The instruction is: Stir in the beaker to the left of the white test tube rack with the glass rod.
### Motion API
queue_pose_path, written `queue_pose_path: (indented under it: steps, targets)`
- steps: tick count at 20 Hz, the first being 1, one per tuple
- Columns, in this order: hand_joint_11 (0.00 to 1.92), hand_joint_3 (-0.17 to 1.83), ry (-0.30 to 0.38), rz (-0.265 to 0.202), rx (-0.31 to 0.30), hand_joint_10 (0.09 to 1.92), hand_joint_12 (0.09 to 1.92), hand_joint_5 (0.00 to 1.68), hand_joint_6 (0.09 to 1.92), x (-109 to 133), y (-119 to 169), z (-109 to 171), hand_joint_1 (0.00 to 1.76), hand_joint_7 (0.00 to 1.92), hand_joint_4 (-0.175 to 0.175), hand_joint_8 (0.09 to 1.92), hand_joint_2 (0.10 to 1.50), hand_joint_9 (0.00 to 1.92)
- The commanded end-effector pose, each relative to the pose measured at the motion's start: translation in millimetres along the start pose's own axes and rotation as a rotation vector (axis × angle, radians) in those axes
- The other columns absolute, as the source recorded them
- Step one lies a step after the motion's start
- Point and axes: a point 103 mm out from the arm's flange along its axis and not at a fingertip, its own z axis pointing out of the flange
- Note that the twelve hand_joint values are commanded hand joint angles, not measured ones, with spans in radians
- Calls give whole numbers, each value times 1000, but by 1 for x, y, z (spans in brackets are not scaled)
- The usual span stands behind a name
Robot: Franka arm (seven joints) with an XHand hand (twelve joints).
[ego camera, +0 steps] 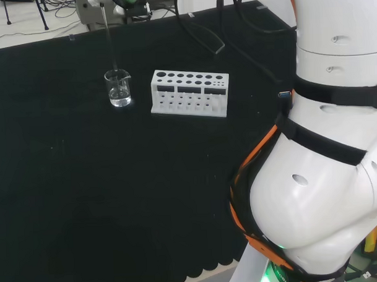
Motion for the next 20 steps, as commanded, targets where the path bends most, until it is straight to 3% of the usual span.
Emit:
queue_pose_path:
  steps: [1, 13, 20]
  targets:
    - [1800, -175, -6, -12, 7, 424, 252, 1403, 87, 0, 0, 5, 1317, 1254, -175, 890, 1073, 1793]
    - [1802, -175, -23, -18, 67, 416, 248, 1404, 87, -14, -5, 39, 1317, 1255, -175, 889, 1072, 1798]
    - [1803, -175, -30, -35, 88, 412, 246, 1405, 87, -5, -13, 47, 1317, 1255, -175, 888, 1072, 1800]
